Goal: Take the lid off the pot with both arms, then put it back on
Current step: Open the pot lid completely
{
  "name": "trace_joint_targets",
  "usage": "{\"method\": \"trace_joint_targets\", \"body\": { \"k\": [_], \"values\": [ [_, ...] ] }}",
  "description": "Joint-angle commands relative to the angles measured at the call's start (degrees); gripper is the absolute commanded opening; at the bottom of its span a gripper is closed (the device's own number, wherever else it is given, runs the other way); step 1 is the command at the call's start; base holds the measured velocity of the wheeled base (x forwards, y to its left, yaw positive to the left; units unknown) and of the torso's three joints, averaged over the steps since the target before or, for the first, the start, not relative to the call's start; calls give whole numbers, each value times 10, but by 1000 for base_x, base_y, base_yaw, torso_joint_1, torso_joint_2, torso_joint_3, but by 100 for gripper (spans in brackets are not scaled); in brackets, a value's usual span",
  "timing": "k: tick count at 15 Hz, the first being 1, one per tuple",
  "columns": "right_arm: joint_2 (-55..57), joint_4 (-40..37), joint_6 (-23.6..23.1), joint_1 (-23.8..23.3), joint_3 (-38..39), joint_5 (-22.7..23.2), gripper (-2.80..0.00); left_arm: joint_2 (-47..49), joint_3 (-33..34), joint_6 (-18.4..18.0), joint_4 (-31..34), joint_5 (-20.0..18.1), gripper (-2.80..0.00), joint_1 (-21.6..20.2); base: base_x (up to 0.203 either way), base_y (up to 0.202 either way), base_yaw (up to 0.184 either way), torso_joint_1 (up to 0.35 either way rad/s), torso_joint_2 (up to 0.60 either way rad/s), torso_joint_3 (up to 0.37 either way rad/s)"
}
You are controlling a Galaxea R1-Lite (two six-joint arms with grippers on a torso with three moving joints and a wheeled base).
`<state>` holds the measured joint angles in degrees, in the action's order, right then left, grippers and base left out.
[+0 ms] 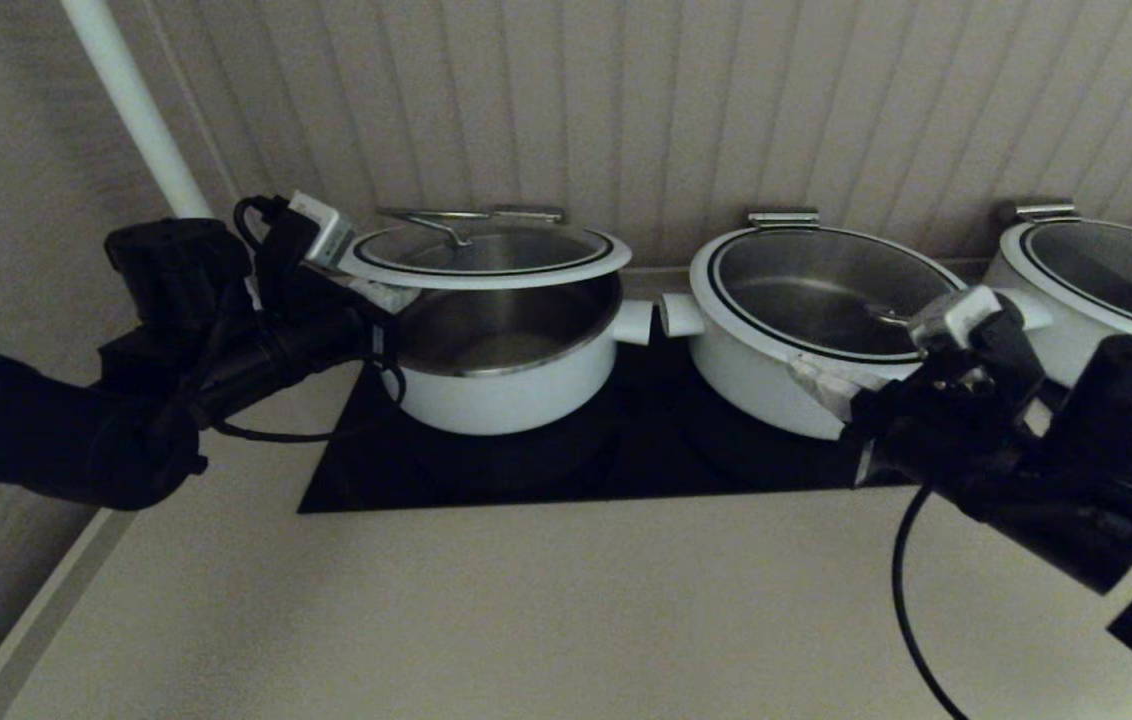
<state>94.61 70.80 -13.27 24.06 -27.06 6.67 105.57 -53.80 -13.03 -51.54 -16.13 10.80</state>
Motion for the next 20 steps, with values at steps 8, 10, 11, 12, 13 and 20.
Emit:
{"method": "trace_joint_targets", "body": {
  "k": [8,10,11,12,13,20],
  "values": [
    [-207,-130,-6,0,141,-86,-280,-1,0,0,-3,0,-280,0,0,0,0,0,0,0],
    [-242,-136,-4,0,194,-90,-280,-1,0,0,-3,-1,-280,0,0,0,0,0,0,0],
    [-260,-137,-4,0,222,-102,-280,-2,0,0,-3,0,-280,0,0,0,0,0,0,0],
    [-278,-138,-4,0,244,-119,-280,-1,0,0,-3,-1,-280,0,0,0,0,0,0,0],
    [-294,-139,-4,0,261,-142,-280,-1,0,0,-3,-1,-280,0,0,0,0,0,0,0],
    [-436,-339,-1,1,271,-145,-280,-1,0,0,-3,0,-280,0,0,0,0,0,0,0]
  ]
}}
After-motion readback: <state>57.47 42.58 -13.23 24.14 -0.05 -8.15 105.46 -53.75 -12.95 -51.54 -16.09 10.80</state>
